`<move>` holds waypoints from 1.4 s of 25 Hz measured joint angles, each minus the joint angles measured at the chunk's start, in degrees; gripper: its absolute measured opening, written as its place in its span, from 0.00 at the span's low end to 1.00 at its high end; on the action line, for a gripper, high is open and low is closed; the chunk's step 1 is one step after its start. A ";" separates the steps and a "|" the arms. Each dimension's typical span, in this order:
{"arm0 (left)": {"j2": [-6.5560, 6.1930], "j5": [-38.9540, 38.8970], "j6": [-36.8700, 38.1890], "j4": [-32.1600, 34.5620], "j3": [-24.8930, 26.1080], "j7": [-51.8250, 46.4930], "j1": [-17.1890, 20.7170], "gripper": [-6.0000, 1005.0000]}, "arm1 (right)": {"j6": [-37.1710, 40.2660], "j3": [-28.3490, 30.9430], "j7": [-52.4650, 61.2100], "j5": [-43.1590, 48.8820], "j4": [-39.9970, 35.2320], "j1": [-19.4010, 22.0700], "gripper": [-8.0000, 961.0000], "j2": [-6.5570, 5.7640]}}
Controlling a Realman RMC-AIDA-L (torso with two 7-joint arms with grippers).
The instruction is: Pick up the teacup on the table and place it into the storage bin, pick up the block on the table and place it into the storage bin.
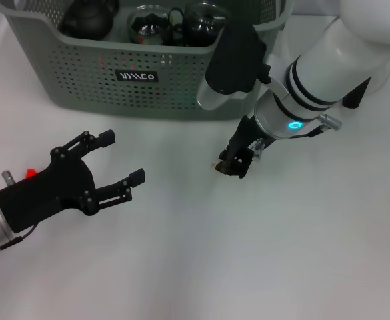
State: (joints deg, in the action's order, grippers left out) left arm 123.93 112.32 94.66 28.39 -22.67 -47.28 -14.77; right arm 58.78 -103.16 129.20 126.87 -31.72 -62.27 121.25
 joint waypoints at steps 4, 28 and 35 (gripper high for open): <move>0.00 0.00 0.00 0.00 0.00 0.00 0.04 0.90 | 0.37 0.44 0.00 -0.19 -0.33 0.31 0.19 -0.16; 0.00 -0.09 0.00 0.09 0.00 0.00 -0.02 0.90 | 41.01 45.97 -16.58 -10.46 -26.17 20.89 0.19 -1.88; -0.01 -0.09 0.00 0.09 1.22 0.00 0.00 0.90 | 47.57 54.97 -21.23 -22.02 -26.60 21.45 0.19 -2.31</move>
State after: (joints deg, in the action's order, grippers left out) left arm 123.91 112.23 94.66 28.48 -21.45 -47.29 -14.76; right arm 106.35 -48.19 107.97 104.85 -58.32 -40.82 118.93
